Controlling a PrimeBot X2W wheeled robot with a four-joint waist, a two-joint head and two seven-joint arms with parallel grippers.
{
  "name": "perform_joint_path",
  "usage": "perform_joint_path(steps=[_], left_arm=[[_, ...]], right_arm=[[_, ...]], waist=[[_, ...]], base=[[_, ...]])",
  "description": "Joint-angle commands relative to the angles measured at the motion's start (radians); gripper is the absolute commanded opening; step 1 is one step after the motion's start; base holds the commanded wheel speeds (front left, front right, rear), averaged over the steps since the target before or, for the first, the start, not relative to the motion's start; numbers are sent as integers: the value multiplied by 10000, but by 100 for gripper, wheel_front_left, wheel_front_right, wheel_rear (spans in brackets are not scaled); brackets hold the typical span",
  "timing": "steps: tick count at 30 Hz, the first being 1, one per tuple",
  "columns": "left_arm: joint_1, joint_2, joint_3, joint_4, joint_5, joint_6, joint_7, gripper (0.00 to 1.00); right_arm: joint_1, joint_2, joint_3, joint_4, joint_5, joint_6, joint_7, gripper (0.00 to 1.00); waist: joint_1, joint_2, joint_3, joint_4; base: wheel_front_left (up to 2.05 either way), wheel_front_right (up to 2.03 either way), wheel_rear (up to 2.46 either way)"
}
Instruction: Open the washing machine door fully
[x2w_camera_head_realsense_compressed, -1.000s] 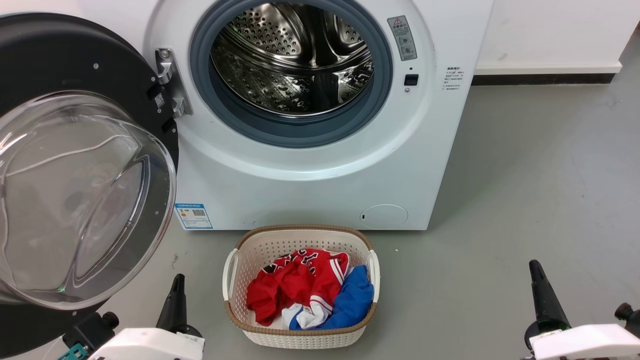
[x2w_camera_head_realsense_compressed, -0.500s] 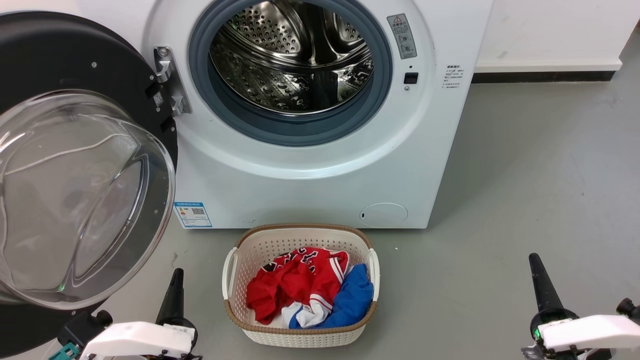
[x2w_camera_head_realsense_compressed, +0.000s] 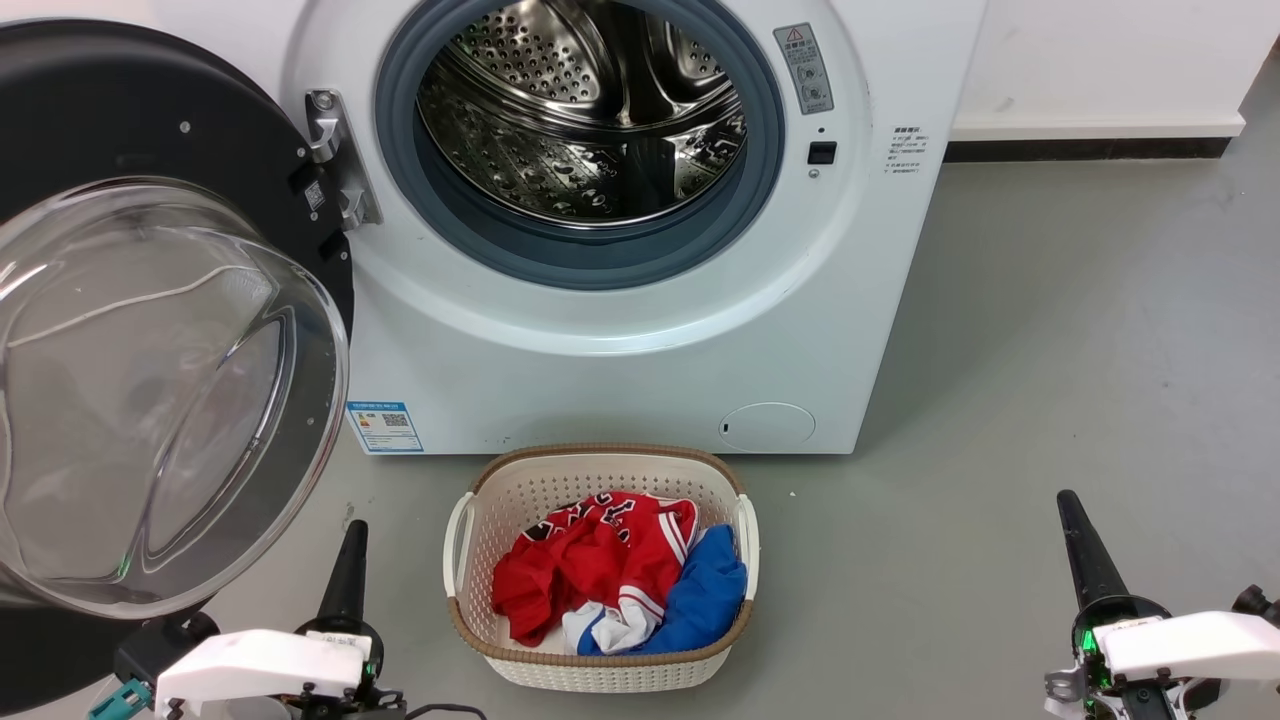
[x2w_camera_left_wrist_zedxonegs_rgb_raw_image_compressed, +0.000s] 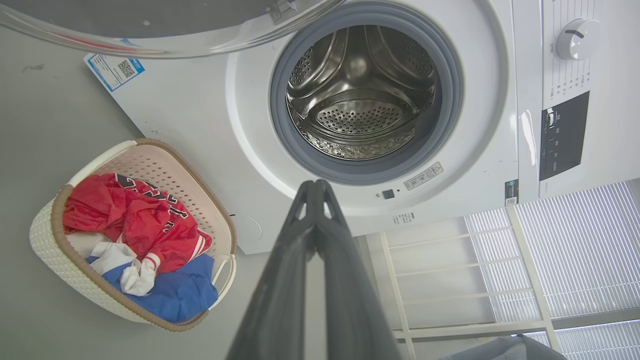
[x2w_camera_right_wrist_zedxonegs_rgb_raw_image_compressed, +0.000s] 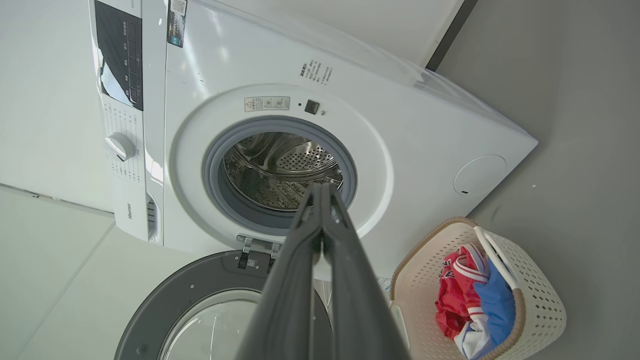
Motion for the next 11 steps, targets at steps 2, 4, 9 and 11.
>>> perform_joint_path(steps=[2, 4, 9, 11], left_arm=[[-251, -4, 74, -25, -349, -83, 90, 0], [-278, -4, 90, -10, -547, -95, 148, 0], [-364, -6, 128, 21, -1029, -138, 254, 0], [-395, -5, 142, 35, -1213, -153, 309, 0]], right_arm=[[-247, -56, -37, -8, 341, 1, 81, 0], [-293, -53, -49, 22, 521, 1, 118, 0], [-404, -45, -85, 100, 966, 1, 248, 0], [-414, -42, -98, 129, 1135, 1, 295, 0]], waist=[[0, 0, 8, -2], [0, 0, 15, -3], [0, 0, 32, -7], [0, 0, 39, -9]], base=[[0, 0, 0], [0, 0, 0], [0, 0, 0], [0, 0, 0]])
